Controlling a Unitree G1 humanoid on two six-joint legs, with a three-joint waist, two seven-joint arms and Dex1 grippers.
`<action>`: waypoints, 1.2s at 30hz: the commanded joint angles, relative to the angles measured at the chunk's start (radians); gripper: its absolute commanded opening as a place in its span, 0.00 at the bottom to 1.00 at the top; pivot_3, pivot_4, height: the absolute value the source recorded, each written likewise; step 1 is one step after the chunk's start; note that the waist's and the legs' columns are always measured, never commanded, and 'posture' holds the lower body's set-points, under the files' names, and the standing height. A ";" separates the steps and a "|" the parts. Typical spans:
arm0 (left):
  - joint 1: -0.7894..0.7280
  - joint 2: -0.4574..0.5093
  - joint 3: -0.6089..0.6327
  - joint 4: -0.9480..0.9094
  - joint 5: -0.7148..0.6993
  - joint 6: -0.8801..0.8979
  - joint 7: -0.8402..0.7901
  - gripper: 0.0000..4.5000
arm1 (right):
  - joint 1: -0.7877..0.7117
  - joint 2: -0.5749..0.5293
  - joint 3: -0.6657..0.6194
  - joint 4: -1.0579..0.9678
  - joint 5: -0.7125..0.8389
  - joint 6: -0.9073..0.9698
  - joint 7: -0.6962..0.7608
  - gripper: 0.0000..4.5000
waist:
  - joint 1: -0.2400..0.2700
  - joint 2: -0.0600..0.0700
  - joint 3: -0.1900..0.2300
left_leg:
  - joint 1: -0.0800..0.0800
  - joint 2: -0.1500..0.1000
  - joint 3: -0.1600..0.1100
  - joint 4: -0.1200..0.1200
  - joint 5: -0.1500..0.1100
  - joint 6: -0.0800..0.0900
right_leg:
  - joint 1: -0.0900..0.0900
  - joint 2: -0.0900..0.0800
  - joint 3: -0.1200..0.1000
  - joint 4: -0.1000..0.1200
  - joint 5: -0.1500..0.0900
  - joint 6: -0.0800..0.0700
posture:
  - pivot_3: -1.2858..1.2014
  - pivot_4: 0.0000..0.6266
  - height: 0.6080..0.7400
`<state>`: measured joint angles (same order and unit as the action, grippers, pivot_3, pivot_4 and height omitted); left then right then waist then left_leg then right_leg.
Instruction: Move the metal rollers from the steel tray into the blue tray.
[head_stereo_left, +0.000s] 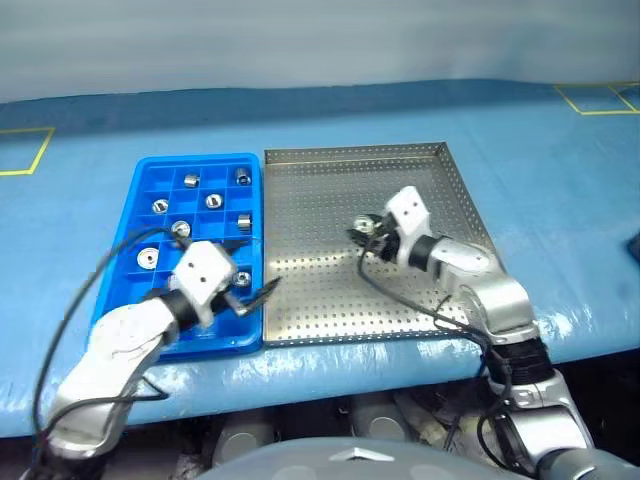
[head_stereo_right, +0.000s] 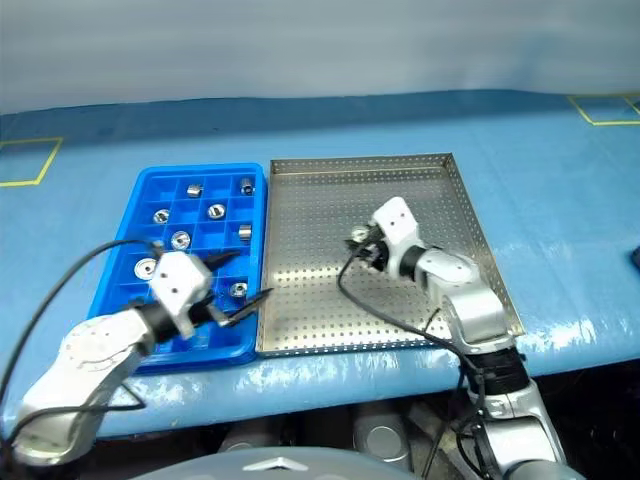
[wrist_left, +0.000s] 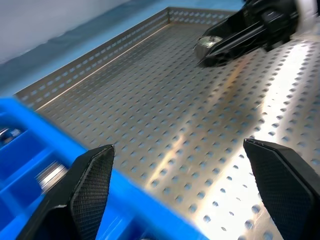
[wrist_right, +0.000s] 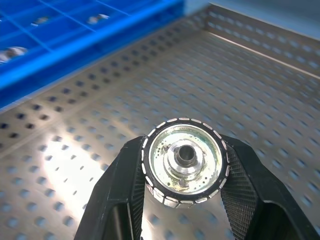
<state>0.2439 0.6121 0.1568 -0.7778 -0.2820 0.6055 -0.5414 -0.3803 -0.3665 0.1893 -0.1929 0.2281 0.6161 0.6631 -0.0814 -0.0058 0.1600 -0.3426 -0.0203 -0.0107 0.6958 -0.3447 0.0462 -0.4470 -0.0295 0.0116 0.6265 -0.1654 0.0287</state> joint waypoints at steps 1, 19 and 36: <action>0.097 0.020 0.175 -0.122 0.013 0.061 0.031 1.00 | -0.065 0.035 0.065 -0.027 0.024 -0.043 0.067 0.38 | 0.023 0.000 0.000 | 0.000 0.000 -0.001 0.000 0.000 0.000 | 0.000 0.000 -0.001 0.000 0.000 0.000 | 0.53 0.24 1.00; 0.595 -0.212 0.340 -0.269 -0.031 -0.056 0.120 1.00 | -0.215 0.238 0.383 0.197 -0.016 -0.159 0.299 0.38 | 0.152 -0.002 -0.001 | -0.005 -0.006 -0.020 -0.001 0.004 -0.011 | 0.003 -0.010 -0.024 -0.001 -0.009 -0.013 | 0.63 0.24 1.00; 0.530 -0.159 0.277 -0.269 -0.037 -0.022 0.179 1.00 | -0.240 0.349 0.376 0.366 -0.060 -0.188 0.285 0.38 | 0.152 -0.002 -0.001 | -0.004 -0.004 -0.026 -0.006 0.007 -0.017 | 0.003 0.000 -0.026 0.001 -0.010 -0.016 | 0.62 0.24 1.00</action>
<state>0.7730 0.4447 0.4307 -1.0134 -0.3180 0.5828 -0.3700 -0.6045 -0.0347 0.5759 0.1871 0.1633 0.4541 0.9374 0.0707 -0.0075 0.1595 -0.3465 -0.0248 -0.0363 0.6892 -0.3373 0.0290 -0.4442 -0.0296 -0.0142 0.6270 -0.1757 0.0129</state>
